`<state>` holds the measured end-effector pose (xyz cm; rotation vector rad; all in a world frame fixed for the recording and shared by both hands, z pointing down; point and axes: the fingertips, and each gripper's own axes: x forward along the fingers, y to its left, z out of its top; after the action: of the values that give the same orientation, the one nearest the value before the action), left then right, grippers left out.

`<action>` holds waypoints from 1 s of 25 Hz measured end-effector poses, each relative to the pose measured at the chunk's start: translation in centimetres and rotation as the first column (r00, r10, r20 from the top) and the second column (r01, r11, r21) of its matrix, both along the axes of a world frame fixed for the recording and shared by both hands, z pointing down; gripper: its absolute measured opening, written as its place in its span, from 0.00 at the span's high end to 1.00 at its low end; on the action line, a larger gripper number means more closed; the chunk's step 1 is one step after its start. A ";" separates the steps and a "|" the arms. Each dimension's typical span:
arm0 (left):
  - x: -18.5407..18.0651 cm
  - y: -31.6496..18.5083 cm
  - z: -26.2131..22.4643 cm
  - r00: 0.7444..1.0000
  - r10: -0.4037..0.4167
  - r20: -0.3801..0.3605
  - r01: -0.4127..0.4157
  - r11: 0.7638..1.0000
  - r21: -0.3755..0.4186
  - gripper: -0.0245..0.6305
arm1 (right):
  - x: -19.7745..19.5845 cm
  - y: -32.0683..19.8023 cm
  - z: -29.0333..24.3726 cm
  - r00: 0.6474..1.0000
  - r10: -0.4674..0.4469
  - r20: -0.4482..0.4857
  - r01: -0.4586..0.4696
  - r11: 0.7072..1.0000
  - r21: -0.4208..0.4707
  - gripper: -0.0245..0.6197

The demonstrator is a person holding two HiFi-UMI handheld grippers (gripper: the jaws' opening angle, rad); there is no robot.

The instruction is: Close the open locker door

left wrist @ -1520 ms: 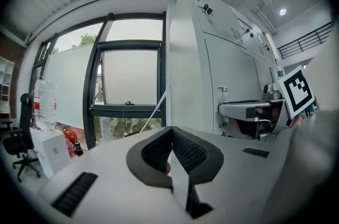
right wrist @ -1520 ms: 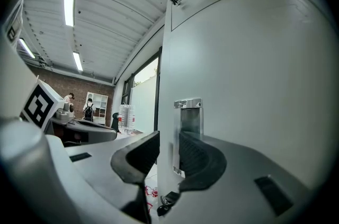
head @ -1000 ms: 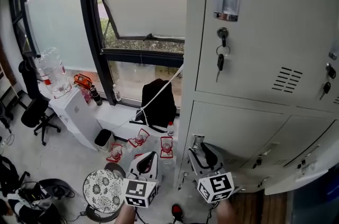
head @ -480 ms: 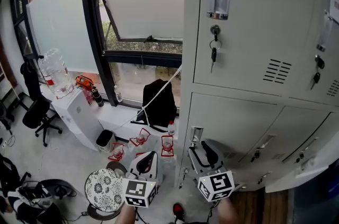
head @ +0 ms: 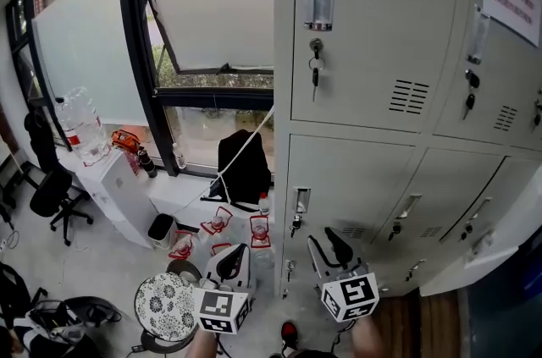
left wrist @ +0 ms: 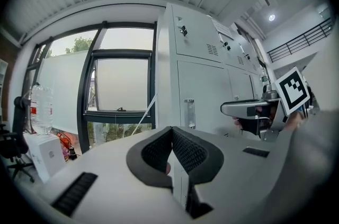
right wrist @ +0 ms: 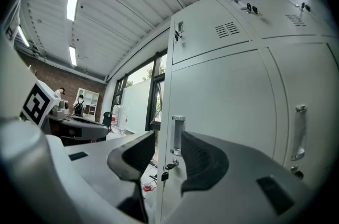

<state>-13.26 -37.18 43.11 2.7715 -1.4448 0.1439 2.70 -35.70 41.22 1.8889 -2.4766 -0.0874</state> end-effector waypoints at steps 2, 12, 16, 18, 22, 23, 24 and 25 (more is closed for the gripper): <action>0.3 0.6 -0.4 1.000 0.011 -0.004 -0.011 1.000 0.008 0.93 | 0.8 1.0 -0.1 1.000 0.027 -0.009 -0.027 1.000 0.000 0.71; 4.7 3.8 -1.2 0.994 0.113 -0.002 -0.113 0.993 0.028 0.93 | 6.9 6.5 -0.5 0.986 0.164 -0.026 -0.164 0.986 0.013 0.72; 7.4 5.2 -1.6 0.989 0.148 -0.003 -0.148 0.988 0.036 0.93 | 9.9 8.9 -0.2 0.977 0.210 -0.031 -0.209 0.978 0.007 0.72; 8.9 6.1 -1.7 0.987 0.163 -0.003 -0.163 0.986 0.038 0.93 | 11.6 10.3 -0.1 0.972 0.234 -0.036 -0.233 0.972 0.006 0.73; 12.0 8.4 -1.5 0.982 0.186 0.011 -0.186 0.982 0.037 0.93 | 14.7 13.2 0.3 0.964 0.263 -0.038 -0.263 0.965 -0.004 0.75; 12.8 9.0 -1.4 0.982 0.190 0.014 -0.190 0.981 0.034 0.93 | 15.5 13.9 0.4 0.963 0.268 -0.041 -0.268 0.963 -0.007 0.76; 13.5 9.7 -1.3 0.981 0.193 0.017 -0.193 0.981 0.030 0.93 | 16.3 14.5 0.5 0.961 0.273 -0.045 -0.274 0.962 -0.008 0.77; 14.2 10.3 -1.3 0.981 0.194 0.019 -0.195 0.980 0.026 0.93 | 17.1 15.2 0.5 0.959 0.278 -0.048 -0.279 0.960 -0.008 0.78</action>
<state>0.95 -26.85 41.83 2.9366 -1.1844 0.1492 19.78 -20.47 41.75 2.1792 -2.1488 -0.1052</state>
